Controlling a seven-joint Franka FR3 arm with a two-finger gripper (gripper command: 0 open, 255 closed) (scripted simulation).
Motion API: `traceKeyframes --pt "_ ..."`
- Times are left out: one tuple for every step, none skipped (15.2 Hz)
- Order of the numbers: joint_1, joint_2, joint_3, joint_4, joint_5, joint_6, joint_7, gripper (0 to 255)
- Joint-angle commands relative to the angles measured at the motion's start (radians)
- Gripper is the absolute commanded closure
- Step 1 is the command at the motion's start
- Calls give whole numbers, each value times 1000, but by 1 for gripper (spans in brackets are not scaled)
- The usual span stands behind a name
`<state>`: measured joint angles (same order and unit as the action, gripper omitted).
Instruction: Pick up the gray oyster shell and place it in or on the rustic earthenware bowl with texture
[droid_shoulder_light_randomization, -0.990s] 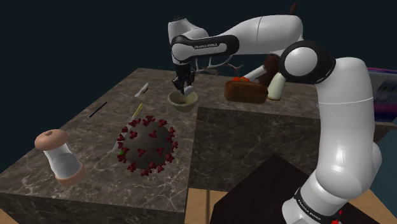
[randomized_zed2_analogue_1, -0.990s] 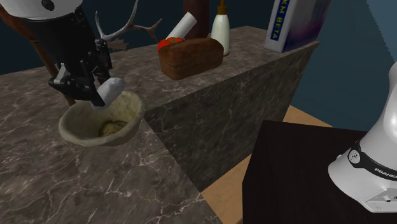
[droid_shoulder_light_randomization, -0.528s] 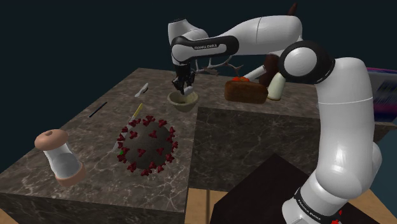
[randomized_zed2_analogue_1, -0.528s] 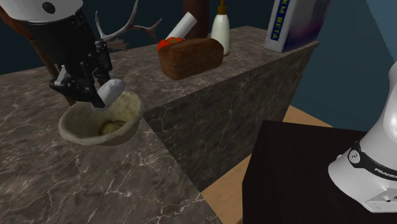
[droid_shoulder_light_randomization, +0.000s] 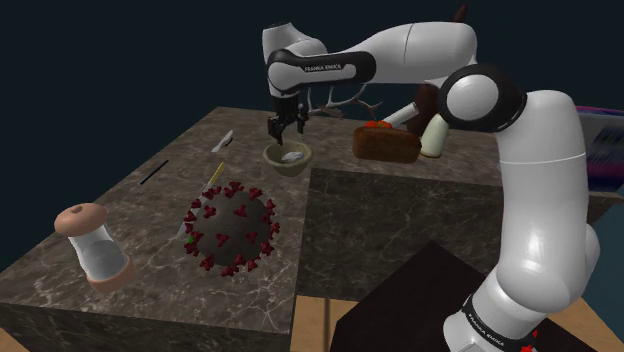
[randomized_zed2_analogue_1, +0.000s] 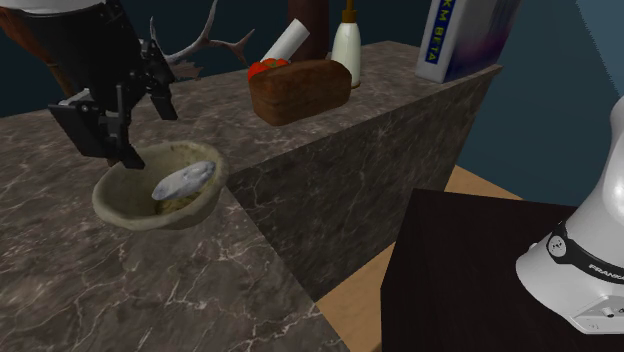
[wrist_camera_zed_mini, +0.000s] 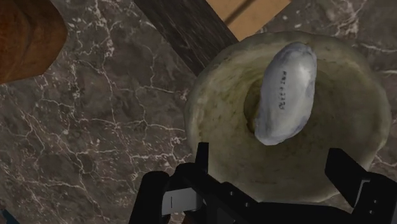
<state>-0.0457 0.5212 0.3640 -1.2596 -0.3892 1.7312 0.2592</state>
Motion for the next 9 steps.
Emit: traceKeyframes --pt "13 3 2 62 2 -59 -9 0" --pt "21 7 3 95 1 -88 -12 0" --pt "21 7 3 95 1 -88 -12 0" --pt "21 7 3 95 1 -88 -12 0" --pt "21 7 3 95 1 -88 -12 0" --pt "21 7 3 95 1 -88 -12 0" --pt "21 7 3 95 1 -88 -12 0" --pt "21 7 3 95 1 -88 -12 0" --pt "21 7 3 95 1 -88 -12 0"
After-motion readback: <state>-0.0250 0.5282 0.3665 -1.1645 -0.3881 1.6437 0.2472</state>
